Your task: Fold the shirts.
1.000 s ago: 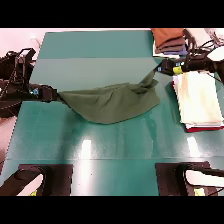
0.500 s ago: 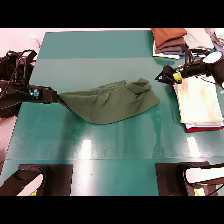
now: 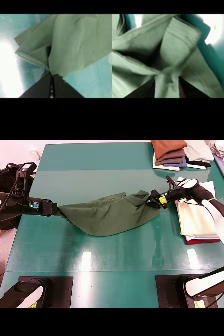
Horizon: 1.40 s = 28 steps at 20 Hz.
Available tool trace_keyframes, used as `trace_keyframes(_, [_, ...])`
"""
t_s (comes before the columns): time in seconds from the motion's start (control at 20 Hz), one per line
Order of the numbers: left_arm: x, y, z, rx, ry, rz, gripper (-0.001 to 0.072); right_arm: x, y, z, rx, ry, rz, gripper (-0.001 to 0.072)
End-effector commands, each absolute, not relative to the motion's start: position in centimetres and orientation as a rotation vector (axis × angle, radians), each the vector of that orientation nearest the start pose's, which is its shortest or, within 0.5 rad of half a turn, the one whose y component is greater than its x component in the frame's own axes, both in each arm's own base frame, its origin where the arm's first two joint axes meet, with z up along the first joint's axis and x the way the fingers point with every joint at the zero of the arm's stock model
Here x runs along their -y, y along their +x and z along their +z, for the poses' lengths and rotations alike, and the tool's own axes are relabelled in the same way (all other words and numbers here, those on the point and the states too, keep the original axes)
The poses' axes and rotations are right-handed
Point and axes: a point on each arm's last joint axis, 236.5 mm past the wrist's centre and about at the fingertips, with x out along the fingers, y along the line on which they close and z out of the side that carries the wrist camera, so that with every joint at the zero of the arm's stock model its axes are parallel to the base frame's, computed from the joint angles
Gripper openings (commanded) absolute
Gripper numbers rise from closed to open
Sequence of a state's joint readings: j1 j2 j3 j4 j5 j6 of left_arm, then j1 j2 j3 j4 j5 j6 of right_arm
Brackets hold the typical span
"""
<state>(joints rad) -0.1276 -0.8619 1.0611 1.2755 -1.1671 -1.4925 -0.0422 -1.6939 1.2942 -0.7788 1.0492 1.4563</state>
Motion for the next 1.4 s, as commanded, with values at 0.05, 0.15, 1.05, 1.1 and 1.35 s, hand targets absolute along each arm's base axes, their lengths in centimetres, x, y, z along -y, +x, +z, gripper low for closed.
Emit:
trace_keyframes(0.05, [10.5,32.0,12.8,-0.964,-0.105,-0.349,0.0026,-13.3,47.1,-6.2,-1.272,0.769,0.295,0.0341])
trace_keyframes(0.15, [10.5,32.0,12.8,-0.963,-0.105,-0.349,0.0026,-13.4,46.9,-6.2,-1.28,0.769,0.3,0.0342])
trace_keyframes(1.05, [10.5,32.2,12.9,-0.956,-0.106,-0.348,0.0026,-14.6,49.9,-5.1,-1.129,0.715,0.274,0.002])
trace_keyframes(1.1, [10.5,32.2,12.9,-0.955,-0.106,-0.347,0.0025,-14.6,49.9,-4.9,-1.126,0.715,0.276,0.0019])
trace_keyframes(1.35, [9.6,34.4,20.0,-0.751,-0.068,-0.318,0.0024,-13.7,50.1,6.2,-0.89,0.547,0.404,0.0019])
